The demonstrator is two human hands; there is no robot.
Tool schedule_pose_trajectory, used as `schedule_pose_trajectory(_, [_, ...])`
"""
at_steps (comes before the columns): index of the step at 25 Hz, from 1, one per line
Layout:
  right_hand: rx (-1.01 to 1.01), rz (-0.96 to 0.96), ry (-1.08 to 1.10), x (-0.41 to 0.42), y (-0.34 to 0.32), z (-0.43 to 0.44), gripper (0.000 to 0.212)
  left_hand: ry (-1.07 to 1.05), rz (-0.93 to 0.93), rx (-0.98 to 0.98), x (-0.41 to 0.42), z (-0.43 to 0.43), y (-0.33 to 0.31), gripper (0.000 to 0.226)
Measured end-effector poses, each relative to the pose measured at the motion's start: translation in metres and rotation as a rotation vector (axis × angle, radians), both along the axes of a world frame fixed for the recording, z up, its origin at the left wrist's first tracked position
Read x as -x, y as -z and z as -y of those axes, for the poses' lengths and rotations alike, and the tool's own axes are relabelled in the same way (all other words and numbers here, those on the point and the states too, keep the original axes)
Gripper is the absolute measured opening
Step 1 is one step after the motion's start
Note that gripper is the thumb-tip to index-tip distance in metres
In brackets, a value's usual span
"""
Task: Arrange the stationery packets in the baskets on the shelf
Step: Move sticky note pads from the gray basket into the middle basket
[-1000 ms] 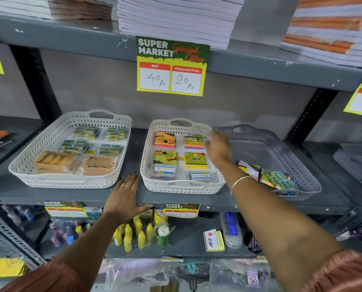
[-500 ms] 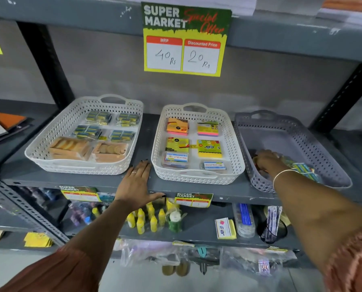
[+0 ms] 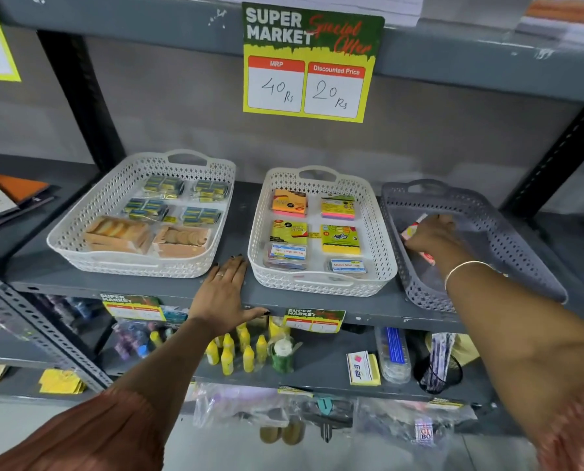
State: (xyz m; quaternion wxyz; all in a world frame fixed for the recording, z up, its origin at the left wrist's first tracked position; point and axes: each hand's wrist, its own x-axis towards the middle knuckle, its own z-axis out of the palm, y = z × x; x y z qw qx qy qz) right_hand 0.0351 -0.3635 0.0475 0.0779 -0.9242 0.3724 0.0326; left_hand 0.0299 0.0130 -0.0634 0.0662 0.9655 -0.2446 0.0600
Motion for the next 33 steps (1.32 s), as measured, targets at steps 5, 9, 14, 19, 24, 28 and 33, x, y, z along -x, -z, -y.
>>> schedule_pose_trajectory(5, [0.013,0.285,-0.188,-0.043,-0.041,-0.06,0.082,0.005,-0.005,0.021,0.0,0.0,0.0,0.108])
schedule_pose_trajectory(9, [-0.002,0.094,-0.594,-0.074,-0.024,-0.133,0.086,-0.001,0.004,0.034,-0.003,-0.001,0.004,0.109])
schedule_pose_trajectory(14, [-0.094,-0.128,-0.757,-0.102,0.023,-0.164,0.082,-0.004,0.0,0.057,-0.005,-0.001,0.009,0.112])
schedule_pose_trajectory(19, [-0.162,-0.143,-0.829,-0.117,0.042,-0.171,0.078,0.001,0.005,0.063,-0.007,-0.001,0.011,0.112])
schedule_pose_trajectory(24, [-0.151,-0.186,-0.824,-0.115,0.041,-0.168,0.081,-0.004,0.001,0.049,-0.007,-0.001,0.009,0.111])
schedule_pose_trajectory(28, [-0.159,-0.009,-0.705,-0.103,0.016,-0.155,0.079,-0.008,-0.005,0.04,-0.004,-0.001,0.006,0.111])
schedule_pose_trajectory(33, [0.067,0.315,-0.359,-0.068,-0.013,-0.092,0.051,-0.008,0.004,0.032,-0.001,-0.001,0.003,0.109])
